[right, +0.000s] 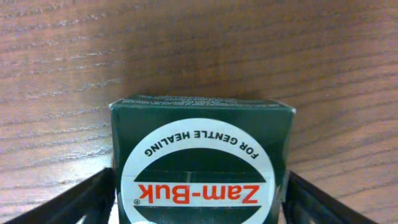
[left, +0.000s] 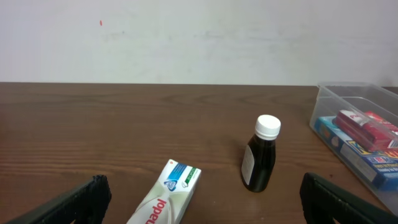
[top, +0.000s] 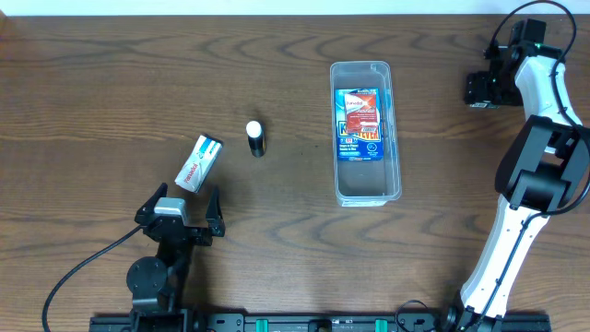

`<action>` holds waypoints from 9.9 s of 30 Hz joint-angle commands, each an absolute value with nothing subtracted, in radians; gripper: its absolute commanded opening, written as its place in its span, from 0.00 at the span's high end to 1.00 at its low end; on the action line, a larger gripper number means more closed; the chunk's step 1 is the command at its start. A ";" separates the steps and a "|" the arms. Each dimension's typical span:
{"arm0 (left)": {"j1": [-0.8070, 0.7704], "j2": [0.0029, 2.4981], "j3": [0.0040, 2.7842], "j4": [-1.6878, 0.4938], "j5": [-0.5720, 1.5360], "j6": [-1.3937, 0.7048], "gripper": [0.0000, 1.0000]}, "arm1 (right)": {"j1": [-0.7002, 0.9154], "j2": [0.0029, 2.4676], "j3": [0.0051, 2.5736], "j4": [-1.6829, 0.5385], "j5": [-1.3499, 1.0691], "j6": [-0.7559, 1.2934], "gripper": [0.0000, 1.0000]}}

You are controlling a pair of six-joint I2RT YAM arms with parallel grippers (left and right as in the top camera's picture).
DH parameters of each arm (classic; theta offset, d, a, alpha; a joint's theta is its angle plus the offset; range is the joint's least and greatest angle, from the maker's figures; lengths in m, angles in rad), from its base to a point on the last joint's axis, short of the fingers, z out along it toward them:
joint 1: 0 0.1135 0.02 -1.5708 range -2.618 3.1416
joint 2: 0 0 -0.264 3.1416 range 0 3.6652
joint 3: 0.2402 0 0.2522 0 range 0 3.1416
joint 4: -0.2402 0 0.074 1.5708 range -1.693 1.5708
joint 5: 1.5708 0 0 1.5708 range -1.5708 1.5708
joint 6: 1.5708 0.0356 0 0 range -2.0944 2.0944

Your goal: Pack container

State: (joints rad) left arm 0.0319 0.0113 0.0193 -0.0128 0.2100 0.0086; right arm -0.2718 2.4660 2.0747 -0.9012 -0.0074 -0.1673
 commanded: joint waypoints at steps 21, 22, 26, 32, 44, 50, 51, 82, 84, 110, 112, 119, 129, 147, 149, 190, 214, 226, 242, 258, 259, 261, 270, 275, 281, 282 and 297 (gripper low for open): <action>0.036 0.010 0.004 -0.050 0.221 0.026 0.02 | -0.270 2.328 2.075 -0.979 -0.135 -0.078 0.37; 0.036 0.010 0.004 -0.050 0.221 0.026 0.02 | -0.266 2.295 2.075 -1.003 -0.163 -0.070 0.37; 0.036 0.010 0.004 -0.050 0.221 0.026 0.02 | -0.233 2.174 2.075 -1.100 -0.199 -0.050 0.34; 0.036 0.010 0.004 -0.050 0.221 0.026 0.02 | -0.133 1.995 2.075 -1.249 -0.200 -0.013 0.34; 0.036 0.010 0.004 -0.050 0.221 0.026 0.02 | 0.204 1.952 2.044 -1.262 -0.096 0.192 0.34; 0.036 0.010 0.004 -0.050 0.221 0.026 0.02 | 0.305 1.958 1.935 -1.134 -0.038 0.286 0.34; 0.036 0.010 0.004 -0.050 0.221 0.026 0.02 | 0.315 1.959 1.909 -1.109 -0.037 0.296 0.34; 0.036 0.010 0.004 -0.050 0.221 0.026 0.02 | 0.338 2.069 1.665 -0.828 0.019 0.329 0.30; 0.036 0.010 0.004 -0.050 0.221 0.026 0.02 | 0.338 2.069 1.665 -0.825 0.019 0.329 0.30; 0.036 0.010 0.004 -0.050 0.221 0.026 0.02 | 0.317 2.068 1.988 -1.046 -0.051 0.287 0.20; 0.036 0.010 0.004 -0.050 0.221 0.026 0.02 | 0.306 2.068 2.043 -1.097 -0.012 0.283 0.14; 0.036 0.010 0.004 -0.050 0.221 0.026 0.02 | 0.165 2.068 2.132 -1.235 0.236 0.283 0.01; 0.036 0.010 0.004 -0.050 0.221 0.026 0.02 | -0.175 2.069 2.123 -1.340 0.145 0.284 0.01; 0.036 0.010 0.004 -0.048 0.220 0.026 0.02 | -0.339 2.070 2.122 -1.347 0.071 0.283 0.01; 0.036 0.010 0.004 -0.049 0.223 0.025 0.02 | -0.339 2.070 2.122 -1.347 0.071 0.284 0.01; 0.036 1.598 1.352 -1.112 0.063 0.171 0.02 | -0.339 2.070 2.122 -1.347 0.071 0.283 0.01; 0.036 1.890 1.350 -0.913 0.059 0.421 0.02 | -0.339 2.070 2.122 -1.347 0.071 0.283 0.01; 0.052 1.983 1.341 -0.898 0.059 0.452 0.02 | -0.339 2.070 2.122 -1.347 0.071 0.283 0.01; 0.056 2.006 1.341 -0.820 0.060 0.444 0.02 | -0.339 2.070 2.122 -1.347 0.071 0.284 0.01; 0.056 2.006 1.341 -0.856 0.060 0.384 0.21 | -0.339 2.070 2.122 -1.347 0.071 0.283 0.01; 0.056 2.006 1.341 -0.859 0.060 0.384 0.24 | -0.339 2.070 2.122 -1.347 0.071 0.283 0.01; 0.056 2.006 1.341 -0.863 0.060 0.383 0.26 | -0.339 2.070 2.122 -1.347 0.071 0.284 0.01; 0.056 2.006 1.341 -0.869 0.060 0.377 0.45 | -0.339 2.070 2.122 -1.347 0.071 0.283 0.01; 0.056 2.006 1.341 -0.861 0.060 0.343 0.45 | -0.339 2.070 2.122 -1.347 0.071 0.284 0.01; 0.056 2.005 1.341 -0.858 0.060 0.299 0.46 | -0.339 2.070 2.122 -1.347 0.071 0.283 0.01; 0.056 2.004 1.341 -0.857 0.060 0.292 0.46 | -0.339 2.070 2.122 -1.347 0.071 0.284 0.01; 0.054 1.769 1.517 -0.888 0.065 0.117 0.47 | -0.339 2.070 2.122 -1.347 0.071 0.284 0.01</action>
State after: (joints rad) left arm 0.0513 1.8736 1.4643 -0.8806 0.0677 0.1734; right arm -0.3363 2.0655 2.1178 -1.3457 0.0704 0.2878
